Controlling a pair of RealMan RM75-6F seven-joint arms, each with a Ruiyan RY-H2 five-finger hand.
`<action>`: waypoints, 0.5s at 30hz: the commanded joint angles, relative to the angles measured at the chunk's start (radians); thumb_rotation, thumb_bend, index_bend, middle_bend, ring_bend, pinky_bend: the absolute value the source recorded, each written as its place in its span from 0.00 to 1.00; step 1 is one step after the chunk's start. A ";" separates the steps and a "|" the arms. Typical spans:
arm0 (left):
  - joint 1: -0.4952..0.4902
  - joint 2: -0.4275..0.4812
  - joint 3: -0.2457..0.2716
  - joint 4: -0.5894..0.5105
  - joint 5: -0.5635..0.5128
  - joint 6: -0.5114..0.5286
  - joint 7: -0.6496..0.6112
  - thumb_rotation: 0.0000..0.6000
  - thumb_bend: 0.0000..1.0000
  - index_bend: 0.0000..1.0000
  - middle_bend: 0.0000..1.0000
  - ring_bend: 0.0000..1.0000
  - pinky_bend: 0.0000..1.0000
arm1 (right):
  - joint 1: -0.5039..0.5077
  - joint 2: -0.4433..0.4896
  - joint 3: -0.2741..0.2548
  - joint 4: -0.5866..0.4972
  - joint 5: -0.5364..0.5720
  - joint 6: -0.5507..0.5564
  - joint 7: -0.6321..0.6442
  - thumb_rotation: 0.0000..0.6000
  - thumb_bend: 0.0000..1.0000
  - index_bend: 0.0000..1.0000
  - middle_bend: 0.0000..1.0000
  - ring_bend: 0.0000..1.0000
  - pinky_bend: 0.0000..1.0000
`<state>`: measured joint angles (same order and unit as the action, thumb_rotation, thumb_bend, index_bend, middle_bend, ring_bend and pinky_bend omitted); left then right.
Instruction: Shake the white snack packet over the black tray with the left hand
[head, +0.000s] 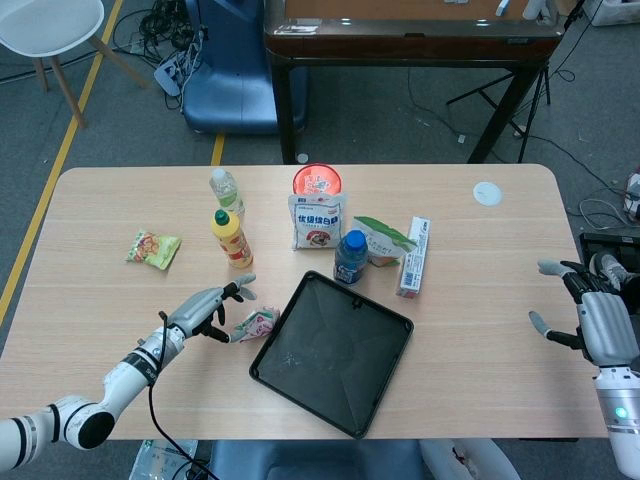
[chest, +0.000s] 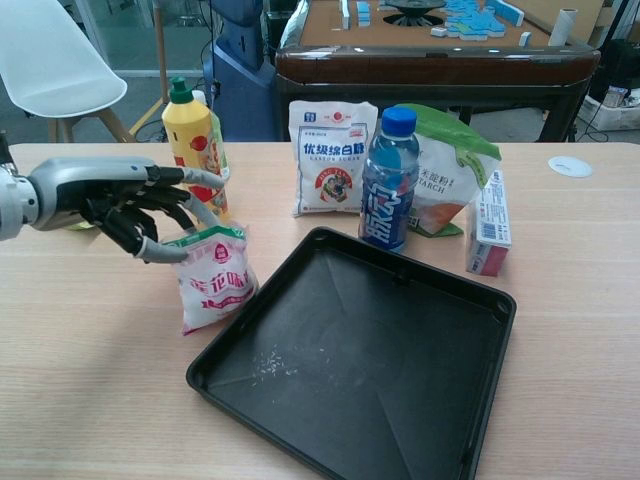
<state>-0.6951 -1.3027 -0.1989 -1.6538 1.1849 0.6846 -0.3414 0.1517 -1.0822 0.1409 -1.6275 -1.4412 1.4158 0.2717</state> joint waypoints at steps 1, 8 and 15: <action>0.015 0.041 -0.012 -0.038 0.016 0.023 -0.027 1.00 0.27 0.00 0.22 0.22 0.50 | 0.002 0.000 0.001 -0.002 -0.001 -0.001 -0.002 1.00 0.26 0.23 0.29 0.16 0.20; 0.053 0.141 -0.041 -0.101 0.039 0.097 -0.066 1.00 0.27 0.00 0.22 0.22 0.50 | 0.007 0.003 0.001 -0.008 0.000 -0.007 -0.009 1.00 0.26 0.23 0.29 0.16 0.20; 0.117 0.219 -0.044 -0.094 0.014 0.196 -0.055 1.00 0.27 0.00 0.22 0.22 0.50 | 0.023 0.014 -0.005 -0.016 0.006 -0.045 -0.030 1.00 0.26 0.23 0.29 0.16 0.20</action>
<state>-0.5987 -1.0982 -0.2449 -1.7553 1.2087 0.8563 -0.4068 0.1697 -1.0711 0.1383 -1.6407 -1.4359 1.3785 0.2465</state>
